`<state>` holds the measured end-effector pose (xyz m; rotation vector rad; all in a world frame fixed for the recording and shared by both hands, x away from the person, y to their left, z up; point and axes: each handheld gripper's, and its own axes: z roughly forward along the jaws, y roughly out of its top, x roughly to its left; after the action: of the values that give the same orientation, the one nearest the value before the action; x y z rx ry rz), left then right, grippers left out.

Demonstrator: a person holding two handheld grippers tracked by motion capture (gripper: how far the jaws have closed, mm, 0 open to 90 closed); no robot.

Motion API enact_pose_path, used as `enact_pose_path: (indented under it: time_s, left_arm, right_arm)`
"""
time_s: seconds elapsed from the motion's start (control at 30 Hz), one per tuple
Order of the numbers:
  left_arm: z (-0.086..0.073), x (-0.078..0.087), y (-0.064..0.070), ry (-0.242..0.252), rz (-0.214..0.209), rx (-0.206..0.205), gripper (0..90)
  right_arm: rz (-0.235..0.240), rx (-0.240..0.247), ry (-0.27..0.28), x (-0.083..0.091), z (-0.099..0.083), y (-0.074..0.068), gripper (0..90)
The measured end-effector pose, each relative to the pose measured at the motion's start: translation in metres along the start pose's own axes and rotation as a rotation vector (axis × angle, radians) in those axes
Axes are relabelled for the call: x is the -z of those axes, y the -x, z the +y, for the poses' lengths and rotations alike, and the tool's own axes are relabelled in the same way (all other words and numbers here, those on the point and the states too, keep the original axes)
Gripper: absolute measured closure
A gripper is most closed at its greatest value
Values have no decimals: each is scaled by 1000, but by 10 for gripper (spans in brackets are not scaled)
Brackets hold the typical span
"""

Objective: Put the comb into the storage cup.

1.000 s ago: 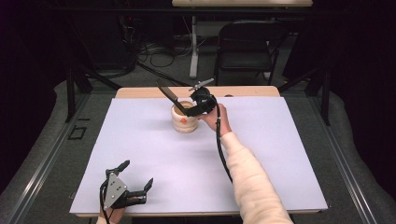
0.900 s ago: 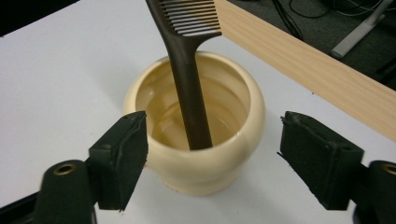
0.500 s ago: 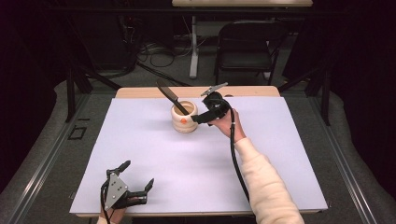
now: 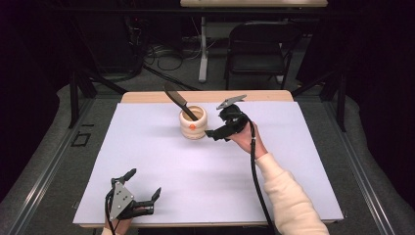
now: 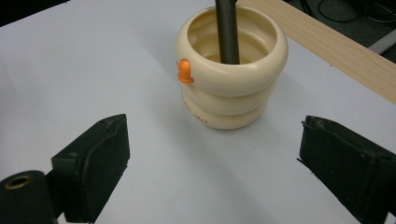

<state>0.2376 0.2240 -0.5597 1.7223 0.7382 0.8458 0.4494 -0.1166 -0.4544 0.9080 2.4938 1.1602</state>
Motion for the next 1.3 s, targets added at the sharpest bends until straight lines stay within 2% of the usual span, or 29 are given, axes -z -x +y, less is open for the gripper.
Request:
enact_pose_path:
  time_s: [0.33,0.5,1.03,1.3]
  left_arm:
    - [0,0,0,-4,2,1,4]
    - [0,0,0,-5,2,0,4]
    - [0,-1,2,-10,1,-2,3]
    - [0,-2,3,-10,-1,-1,3]
  right_arm:
    - [37,27,27,21,-15,-13,42]
    - [39,46,34,30,-27,-19,32]
    - [18,47,83,53,-80,-31,19]
    - [7,51,84,59,-103,-38,0]
